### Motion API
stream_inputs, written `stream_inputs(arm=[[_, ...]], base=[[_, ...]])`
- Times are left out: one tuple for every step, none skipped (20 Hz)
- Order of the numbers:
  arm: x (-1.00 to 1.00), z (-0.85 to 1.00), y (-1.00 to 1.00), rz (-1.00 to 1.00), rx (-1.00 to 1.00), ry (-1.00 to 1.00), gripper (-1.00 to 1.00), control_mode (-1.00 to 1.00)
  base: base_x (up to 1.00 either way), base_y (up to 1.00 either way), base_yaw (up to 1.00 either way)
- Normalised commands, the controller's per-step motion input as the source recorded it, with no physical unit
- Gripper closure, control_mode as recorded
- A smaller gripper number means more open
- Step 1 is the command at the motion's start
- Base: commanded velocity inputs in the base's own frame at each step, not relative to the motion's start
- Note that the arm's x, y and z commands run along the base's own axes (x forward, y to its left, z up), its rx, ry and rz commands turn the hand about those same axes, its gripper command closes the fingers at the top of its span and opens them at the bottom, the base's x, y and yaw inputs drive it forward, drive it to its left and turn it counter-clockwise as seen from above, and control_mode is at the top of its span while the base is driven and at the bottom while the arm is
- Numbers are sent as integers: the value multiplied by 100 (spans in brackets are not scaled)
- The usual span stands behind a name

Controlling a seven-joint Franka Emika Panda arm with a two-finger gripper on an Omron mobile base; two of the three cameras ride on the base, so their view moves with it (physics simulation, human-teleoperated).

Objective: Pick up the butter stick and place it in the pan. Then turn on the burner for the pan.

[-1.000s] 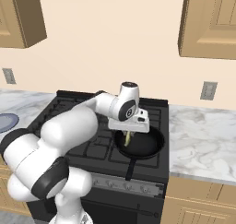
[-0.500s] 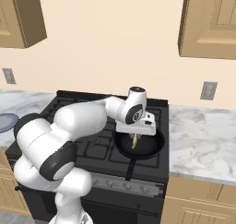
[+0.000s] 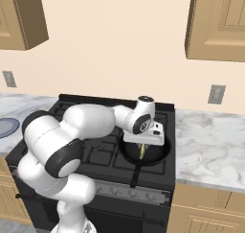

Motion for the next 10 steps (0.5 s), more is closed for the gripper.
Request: stream_inputs(arm=[[0, -28, -1, 0, -2, 0, 100, -100], [0, -22, -1, 0, -1, 0, 100, -100], [0, -19, 0, 0, 0, 0, 100, -100], [0, -15, 0, 0, 0, 0, 100, -100], [0, -9, 0, 0, 0, 0, 100, -100], [0, -5, 0, 0, 0, 0, 100, -100], [0, 0, 0, 0, 0, 0, 100, -100], [1, 0, 0, 0, 0, 0, 100, -100], [3, 0, 0, 0, 0, 0, 100, -100], [4, 0, 0, 0, 0, 0, 100, -100]], base=[[0, 0, 0], [0, 0, 0], [0, 0, 0], [0, 0, 0], [0, 0, 0], [0, 0, 0], [0, 0, 0], [0, 0, 0], [0, 0, 0], [0, 0, 0]])
